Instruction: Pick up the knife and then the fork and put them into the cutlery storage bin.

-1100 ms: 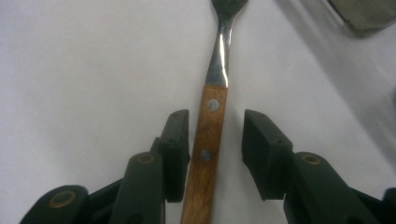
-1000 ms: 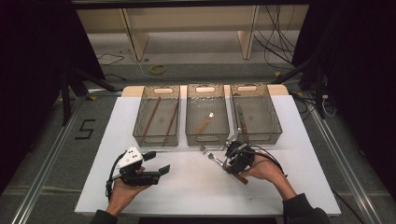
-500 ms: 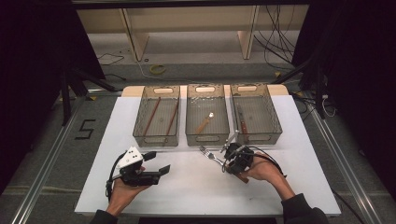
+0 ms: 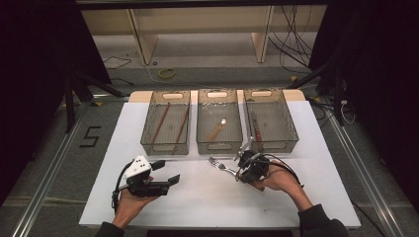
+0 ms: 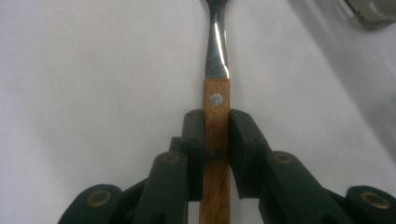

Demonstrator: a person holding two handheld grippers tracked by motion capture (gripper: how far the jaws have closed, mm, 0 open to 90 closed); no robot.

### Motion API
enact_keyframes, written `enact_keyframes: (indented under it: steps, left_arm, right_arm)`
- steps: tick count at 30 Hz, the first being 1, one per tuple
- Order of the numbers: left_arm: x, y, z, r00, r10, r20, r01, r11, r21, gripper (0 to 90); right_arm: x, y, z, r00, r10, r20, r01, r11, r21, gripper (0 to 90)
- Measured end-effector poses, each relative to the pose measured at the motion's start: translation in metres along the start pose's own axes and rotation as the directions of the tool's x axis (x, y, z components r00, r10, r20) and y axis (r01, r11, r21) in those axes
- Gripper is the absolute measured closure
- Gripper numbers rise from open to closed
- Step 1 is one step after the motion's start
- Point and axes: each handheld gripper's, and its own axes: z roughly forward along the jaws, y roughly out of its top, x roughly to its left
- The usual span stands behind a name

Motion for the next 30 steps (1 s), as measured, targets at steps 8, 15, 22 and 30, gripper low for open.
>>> enact_keyframes:
  steps: [8, 15, 22, 30]
  left_arm:
    - [0.000, 0.000, 0.000, 1.0000, -0.005, -0.002, 0.005, 1.0000, -0.001, 19.9]
    - [0.000, 0.000, 0.000, 1.0000, -0.006, -0.001, 0.006, 1.0000, -0.001, 19.9]
    - [0.001, 0.000, -0.001, 1.0000, -0.006, -0.002, 0.006, 1.0000, -0.001, 19.9]
    - [0.001, 0.000, -0.001, 1.0000, -0.007, -0.001, 0.007, 1.0000, -0.002, 19.9]
  right_arm:
    - [0.002, 0.000, -0.005, 0.9998, -0.016, -0.015, 0.016, 1.000, -0.017, 77.7]
    - [0.001, 0.000, -0.009, 0.9997, -0.014, -0.021, 0.013, 0.999, -0.046, 77.6]
    - [0.000, 0.000, -0.014, 0.9996, -0.011, -0.025, 0.009, 0.998, -0.065, 77.7]
    - [-0.002, -0.001, -0.019, 0.9994, -0.005, -0.035, 0.002, 0.996, -0.094, 77.7]
